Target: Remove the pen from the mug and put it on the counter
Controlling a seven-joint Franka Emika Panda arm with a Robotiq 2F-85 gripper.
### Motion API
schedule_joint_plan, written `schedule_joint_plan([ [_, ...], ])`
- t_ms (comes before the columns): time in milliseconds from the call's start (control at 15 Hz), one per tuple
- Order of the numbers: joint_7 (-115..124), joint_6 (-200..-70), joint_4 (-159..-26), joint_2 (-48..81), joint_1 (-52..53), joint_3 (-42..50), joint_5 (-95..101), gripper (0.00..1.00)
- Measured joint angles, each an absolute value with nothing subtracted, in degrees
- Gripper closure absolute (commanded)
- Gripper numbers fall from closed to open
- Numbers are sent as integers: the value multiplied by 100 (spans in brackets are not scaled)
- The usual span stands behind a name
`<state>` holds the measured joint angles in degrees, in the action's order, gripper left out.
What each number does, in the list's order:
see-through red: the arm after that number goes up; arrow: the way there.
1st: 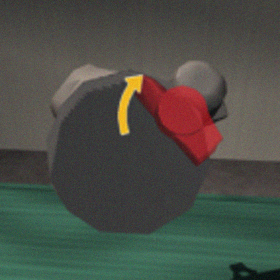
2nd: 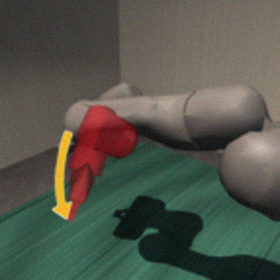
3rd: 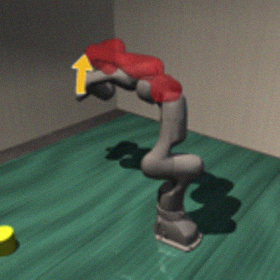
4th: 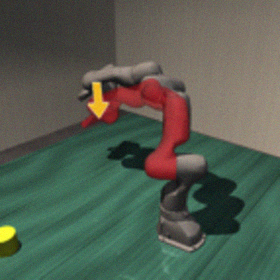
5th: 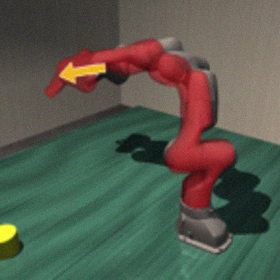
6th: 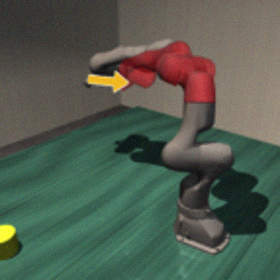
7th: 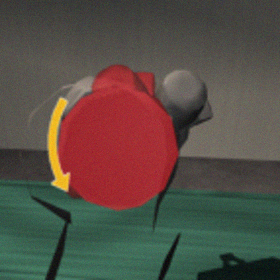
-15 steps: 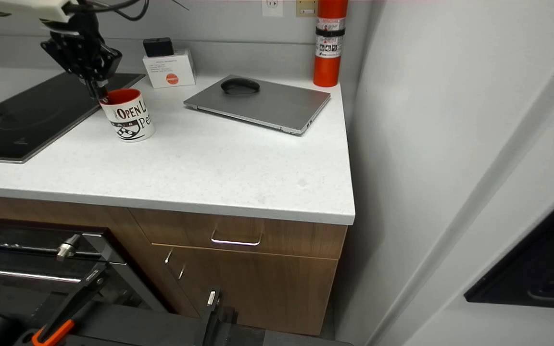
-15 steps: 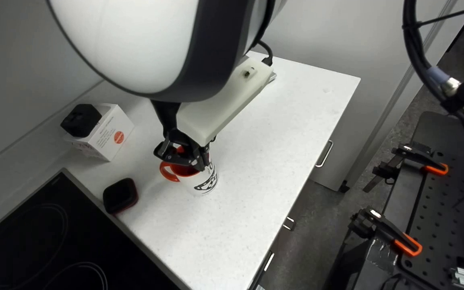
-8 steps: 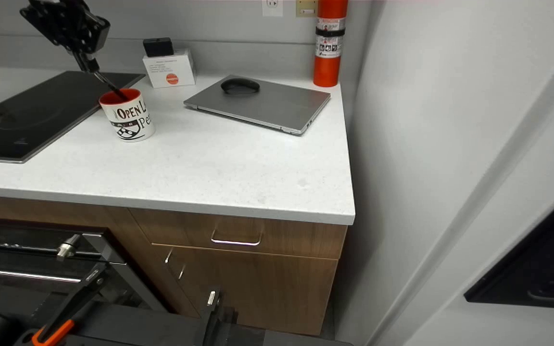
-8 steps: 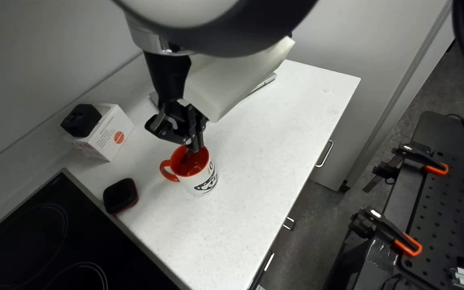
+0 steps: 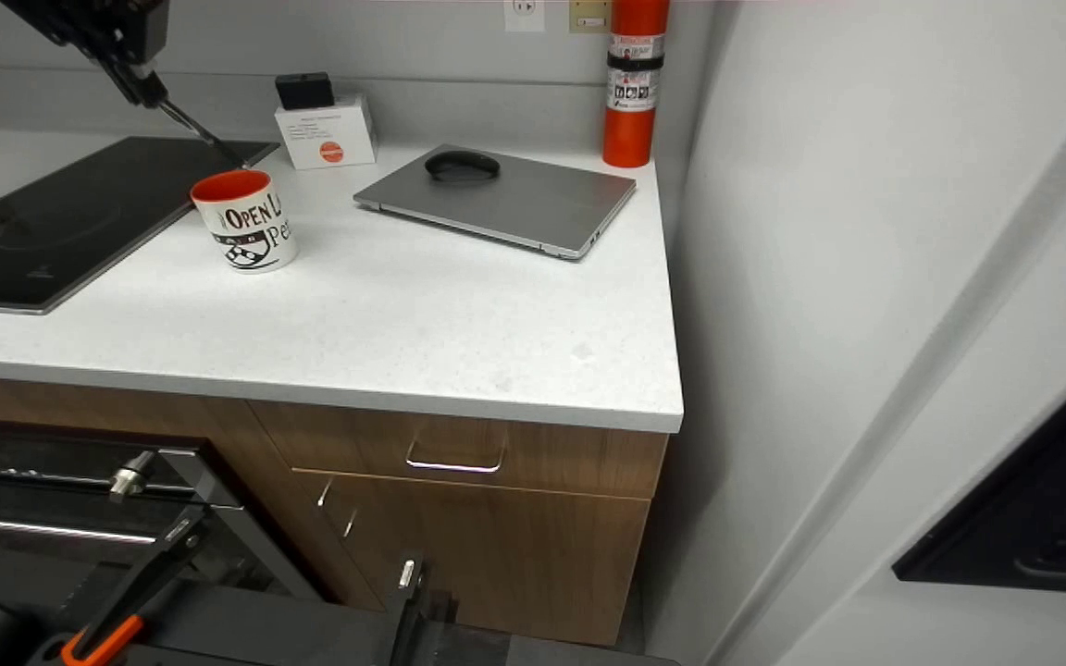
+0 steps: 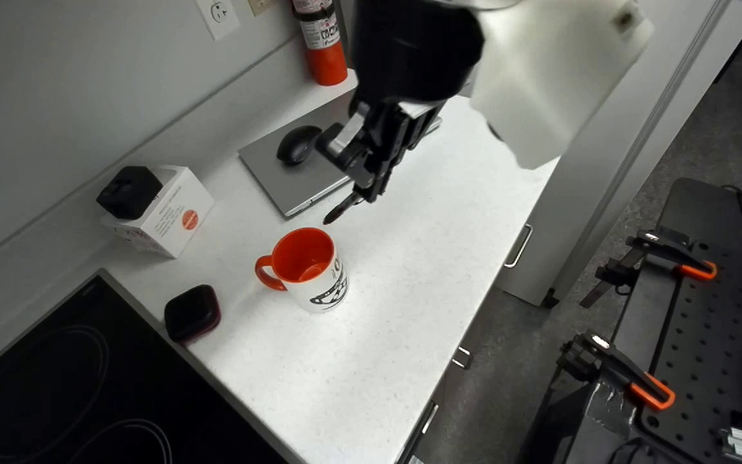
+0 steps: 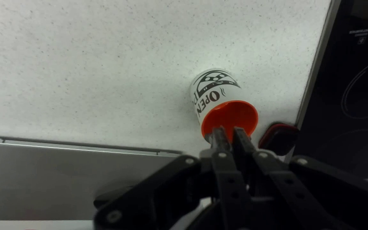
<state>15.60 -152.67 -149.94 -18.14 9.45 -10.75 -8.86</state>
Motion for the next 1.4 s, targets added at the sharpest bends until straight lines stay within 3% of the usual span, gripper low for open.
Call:
schedule_joint_plan([
  [400,1911,-15501,-15399,-1683,529,-1012,-757,98],
  [800,2613,-15754,-14963,-253,34,-1044,10,98],
  [1067,2414,-15127,-14321,643,117,-898,-222,98],
  [1200,2305,-14611,-13981,921,135,-829,-364,64],
  [1400,2248,-14072,-13586,1146,136,-723,-492,42],
])
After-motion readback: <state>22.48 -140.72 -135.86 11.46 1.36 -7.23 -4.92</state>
